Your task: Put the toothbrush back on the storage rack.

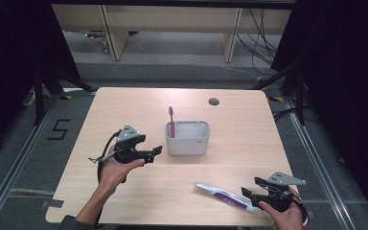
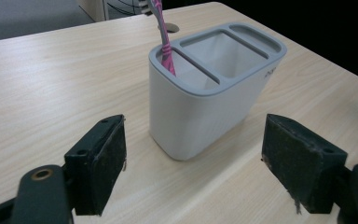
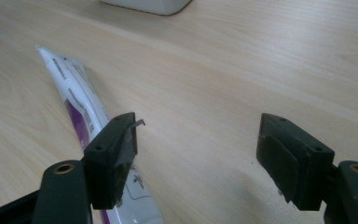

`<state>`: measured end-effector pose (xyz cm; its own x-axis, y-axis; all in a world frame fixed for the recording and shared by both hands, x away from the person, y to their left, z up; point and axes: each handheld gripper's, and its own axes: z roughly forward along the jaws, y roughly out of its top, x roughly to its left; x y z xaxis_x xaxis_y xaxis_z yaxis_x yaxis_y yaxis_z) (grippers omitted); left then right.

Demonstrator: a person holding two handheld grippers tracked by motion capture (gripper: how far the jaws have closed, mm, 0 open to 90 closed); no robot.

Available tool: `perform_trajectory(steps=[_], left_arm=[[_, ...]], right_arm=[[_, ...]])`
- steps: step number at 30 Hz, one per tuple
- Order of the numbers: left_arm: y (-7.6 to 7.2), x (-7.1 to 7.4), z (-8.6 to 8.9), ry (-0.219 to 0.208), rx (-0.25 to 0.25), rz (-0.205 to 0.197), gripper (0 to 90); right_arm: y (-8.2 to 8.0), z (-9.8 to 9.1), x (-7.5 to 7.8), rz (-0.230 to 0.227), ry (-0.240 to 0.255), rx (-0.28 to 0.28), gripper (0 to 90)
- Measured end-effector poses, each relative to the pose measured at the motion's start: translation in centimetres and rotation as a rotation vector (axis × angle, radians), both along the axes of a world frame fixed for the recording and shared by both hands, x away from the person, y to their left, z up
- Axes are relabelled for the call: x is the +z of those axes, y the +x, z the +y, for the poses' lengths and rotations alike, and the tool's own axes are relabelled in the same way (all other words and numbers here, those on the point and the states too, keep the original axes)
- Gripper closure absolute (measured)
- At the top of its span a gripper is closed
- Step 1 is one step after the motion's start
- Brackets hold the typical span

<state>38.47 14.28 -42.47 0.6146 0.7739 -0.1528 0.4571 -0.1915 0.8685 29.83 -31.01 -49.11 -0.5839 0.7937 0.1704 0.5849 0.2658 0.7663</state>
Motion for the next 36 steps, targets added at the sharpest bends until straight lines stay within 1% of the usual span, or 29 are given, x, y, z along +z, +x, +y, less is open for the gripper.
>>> perform_trajectory(steps=[1,2,3,4,7,8,11,12,15,16,19,20,21,23,24,26,28,29,30,31,32,35,36], left_arm=[[-0.1,-0.1,0.1,0.003,-0.002,-0.001,21.4],[-0.1,-0.1,0.1,0.003,-0.002,-0.001,21.4],[-0.3,-0.2,0.2,0.005,-0.002,0.000,21.4],[-0.6,-0.4,0.3,0.012,-0.002,-0.001,21.4],[-0.7,-0.7,0.4,0.018,-0.004,0.002,21.4],[-1.0,-0.9,0.5,0.032,-0.005,0.004,21.4],[-1.3,-1.1,0.6,0.035,-0.013,0.004,21.4],[-1.5,-1.2,0.6,0.036,-0.013,0.005,21.4],[-1.8,-1.4,0.6,0.035,-0.022,0.003,21.4],[-2.1,-1.7,0.6,0.042,-0.025,0.005,21.4],[-2.3,-2.0,0.6,0.041,-0.032,0.005,21.1],[-2.4,-2.1,0.7,0.037,-0.033,0.008,20.7],[-2.6,-2.2,0.7,0.041,-0.029,0.013,20.2],[-2.9,-2.5,0.7,0.036,-0.030,0.013,18.5],[-3.0,-2.5,0.7,0.033,-0.040,0.012,18.0],[-3.2,-2.6,0.7,0.038,-0.039,0.016,17.5],[-3.7,-2.7,0.7,0.041,-0.053,0.016,17.1],[-3.7,-2.7,0.7,0.041,-0.053,0.016,17.1],[-3.9,-2.7,0.7,0.048,-0.059,0.014,17.1],[-4.1,-2.8,0.6,0.045,-0.066,0.014,17.1],[-4.5,-2.9,0.6,0.059,-0.068,0.013,17.1],[-4.9,-3.1,0.6,0.061,-0.076,0.018,17.1],[-5.2,-3.3,0.7,0.063,-0.088,0.017,17.1]], right_arm=[[0.0,0.0,-0.1,-0.036,-0.006,-0.013,29.6],[0.0,0.0,-0.1,-0.036,-0.006,-0.013,29.6],[0.0,0.0,-0.1,-0.040,-0.026,-0.026,29.6],[0.0,0.0,0.0,-0.040,-0.026,-0.026,29.6],[0.0,0.0,-0.1,-0.042,-0.025,-0.027,29.6],[-0.1,0.0,-0.1,-0.039,-0.027,-0.025,29.6],[-0.1,0.0,0.0,-0.041,-0.027,-0.026,29.6],[0.0,0.1,-0.1,-0.032,-0.011,-0.019,29.6],[0.0,0.1,-0.1,-0.036,-0.014,-0.021,29.6],[-0.1,0.0,-0.1,-0.039,-0.026,-0.028,29.6],[-0.1,0.0,-0.1,-0.039,-0.027,-0.028,29.6],[0.0,0.1,-0.1,-0.032,-0.012,-0.021,29.6],[0.0,0.0,-0.1,-0.034,-0.014,-0.020,29.6],[0.0,0.0,-0.1,-0.037,-0.023,-0.023,29.6],[0.0,0.0,-0.1,-0.036,-0.022,-0.022,29.6],[0.0,0.0,-0.1,-0.036,-0.022,-0.022,29.6],[0.0,0.0,-0.1,-0.035,-0.023,-0.025,29.6],[0.0,0.0,-0.1,-0.033,-0.023,-0.026,29.6],[0.0,0.0,-0.1,-0.033,-0.023,-0.026,29.6],[0.0,0.0,-0.1,-0.035,-0.022,-0.025,29.6],[0.0,0.1,-0.1,-0.029,-0.012,-0.017,29.6],[0.0,0.1,-0.1,-0.027,-0.012,-0.017,29.6],[0.0,0.1,-0.1,-0.029,-0.012,-0.017,29.6]])
